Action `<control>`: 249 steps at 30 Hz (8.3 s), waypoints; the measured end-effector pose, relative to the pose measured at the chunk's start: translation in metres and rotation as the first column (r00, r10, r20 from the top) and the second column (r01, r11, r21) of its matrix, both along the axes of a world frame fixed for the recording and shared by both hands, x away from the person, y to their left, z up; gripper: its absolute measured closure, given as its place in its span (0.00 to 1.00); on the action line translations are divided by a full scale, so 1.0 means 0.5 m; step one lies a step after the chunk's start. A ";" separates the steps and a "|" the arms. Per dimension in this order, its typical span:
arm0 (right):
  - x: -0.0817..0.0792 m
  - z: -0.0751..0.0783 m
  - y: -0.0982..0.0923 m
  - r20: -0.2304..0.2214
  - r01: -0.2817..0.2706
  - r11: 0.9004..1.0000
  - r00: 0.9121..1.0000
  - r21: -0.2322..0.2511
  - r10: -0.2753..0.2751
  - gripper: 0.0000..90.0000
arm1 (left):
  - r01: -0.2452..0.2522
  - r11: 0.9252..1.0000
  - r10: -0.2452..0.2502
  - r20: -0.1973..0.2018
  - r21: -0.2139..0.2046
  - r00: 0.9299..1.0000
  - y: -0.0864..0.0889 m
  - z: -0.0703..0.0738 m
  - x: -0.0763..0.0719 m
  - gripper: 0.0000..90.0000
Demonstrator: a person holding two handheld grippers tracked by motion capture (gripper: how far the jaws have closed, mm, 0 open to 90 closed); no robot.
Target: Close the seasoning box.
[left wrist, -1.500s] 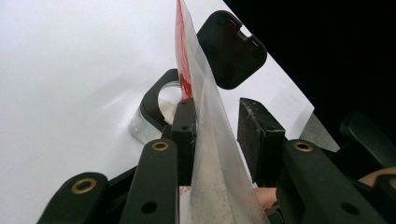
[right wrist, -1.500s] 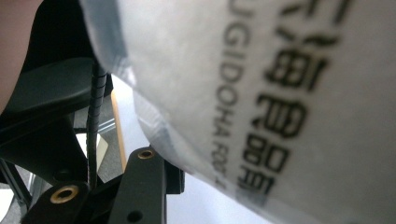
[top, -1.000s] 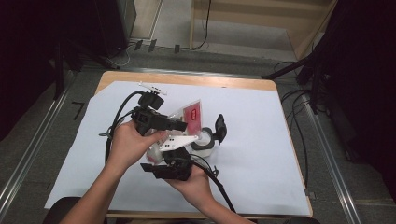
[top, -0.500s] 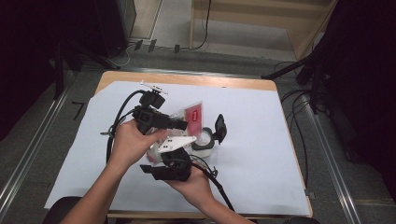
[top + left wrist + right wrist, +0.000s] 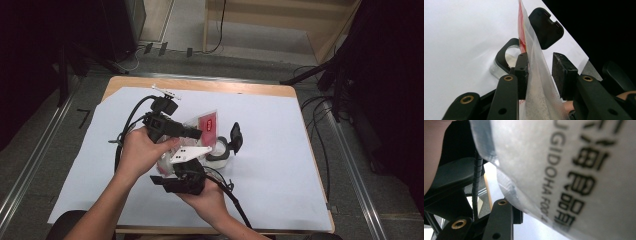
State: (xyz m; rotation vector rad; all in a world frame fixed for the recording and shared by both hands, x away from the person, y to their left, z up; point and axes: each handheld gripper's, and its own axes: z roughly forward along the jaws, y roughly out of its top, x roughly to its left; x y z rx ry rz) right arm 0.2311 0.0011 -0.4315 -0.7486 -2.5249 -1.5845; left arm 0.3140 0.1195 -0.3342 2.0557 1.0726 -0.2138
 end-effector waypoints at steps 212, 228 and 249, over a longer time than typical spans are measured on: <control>0.005 0.010 -0.006 -0.006 0.032 0.999 0.999 0.006 -0.032 0.70 | 0.002 0.999 -0.003 0.037 0.044 0.999 -0.022 0.018 0.004 0.79; 0.003 0.006 -0.006 0.015 0.026 1.000 1.000 0.007 -0.026 0.69 | 0.006 0.999 -0.008 0.041 0.046 0.999 -0.027 0.018 0.001 0.79; -0.002 0.010 -0.006 0.002 0.026 1.000 1.000 0.011 -0.026 0.71 | 0.011 0.999 -0.012 0.032 0.052 0.999 -0.028 0.021 -0.001 0.78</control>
